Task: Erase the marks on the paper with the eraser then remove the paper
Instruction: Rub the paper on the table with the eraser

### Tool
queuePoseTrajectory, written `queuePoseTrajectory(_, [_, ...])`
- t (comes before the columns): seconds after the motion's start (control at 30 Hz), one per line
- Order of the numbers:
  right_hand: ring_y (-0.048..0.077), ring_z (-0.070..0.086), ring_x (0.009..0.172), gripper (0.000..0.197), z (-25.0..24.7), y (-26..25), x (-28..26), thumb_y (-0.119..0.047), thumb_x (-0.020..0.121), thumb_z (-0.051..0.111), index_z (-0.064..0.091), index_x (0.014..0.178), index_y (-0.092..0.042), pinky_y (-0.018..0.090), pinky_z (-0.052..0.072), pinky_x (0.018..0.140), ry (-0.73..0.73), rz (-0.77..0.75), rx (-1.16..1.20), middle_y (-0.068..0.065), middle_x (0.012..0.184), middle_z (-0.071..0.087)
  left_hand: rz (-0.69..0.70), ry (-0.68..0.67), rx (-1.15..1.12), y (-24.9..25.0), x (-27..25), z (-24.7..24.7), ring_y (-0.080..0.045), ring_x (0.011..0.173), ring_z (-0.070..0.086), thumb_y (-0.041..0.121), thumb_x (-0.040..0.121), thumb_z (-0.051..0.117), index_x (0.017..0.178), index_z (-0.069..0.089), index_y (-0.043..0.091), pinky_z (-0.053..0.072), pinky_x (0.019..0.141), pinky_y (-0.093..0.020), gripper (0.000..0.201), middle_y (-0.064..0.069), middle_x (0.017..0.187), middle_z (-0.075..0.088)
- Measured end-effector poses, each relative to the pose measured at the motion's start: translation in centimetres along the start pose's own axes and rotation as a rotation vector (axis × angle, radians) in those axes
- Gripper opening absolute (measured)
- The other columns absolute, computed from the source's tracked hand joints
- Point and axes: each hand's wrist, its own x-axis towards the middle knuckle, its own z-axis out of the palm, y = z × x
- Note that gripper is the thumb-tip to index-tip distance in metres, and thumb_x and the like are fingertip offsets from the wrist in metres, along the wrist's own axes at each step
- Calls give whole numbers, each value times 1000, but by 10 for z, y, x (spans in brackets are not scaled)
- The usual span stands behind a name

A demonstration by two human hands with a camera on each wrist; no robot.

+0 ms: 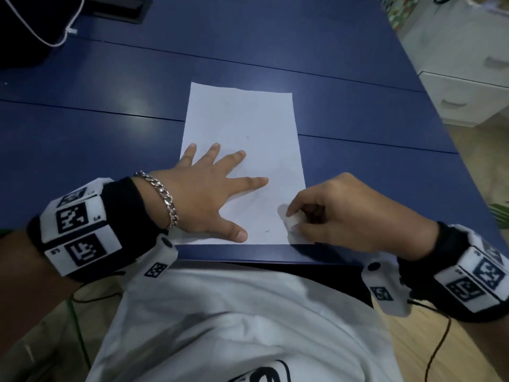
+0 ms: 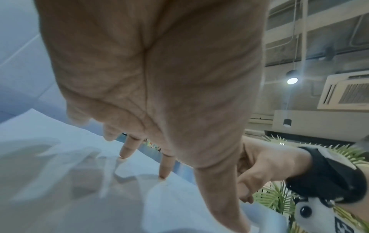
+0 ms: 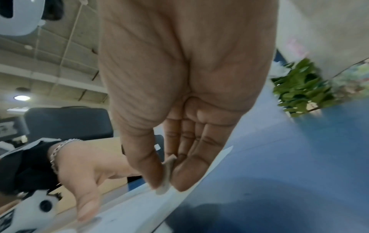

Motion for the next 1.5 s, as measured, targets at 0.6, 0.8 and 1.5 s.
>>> queuePoseTrajectory(0.6, [23,61,64,16,45,-28,-14,-27,97,62,64,87,-16,44,56,65,233,141,-23,-3,69,65,114,-67,19,18,21,-5,-36,154,-28,93,71,55,144,-21,71,-3,120,-71,108,21,162,-37])
queuePoseTrajectory(0.8, [24,60,62,17,38,-20,-13,-27,94,64,61,81,-17,45,56,61,229,202,-39,-2,65,63,111,-54,21,18,22,-4,-38,154,-27,94,70,55,144,-21,71,-2,119,-73,108,20,163,-36])
queuePoseTrajectory(1.5, [14,62,60,16,34,-13,-16,-29,93,70,66,81,-19,37,56,61,276,197,9,-7,64,65,117,-63,7,17,21,-5,-37,154,-27,92,71,56,146,-20,70,-1,119,-74,108,20,162,-37])
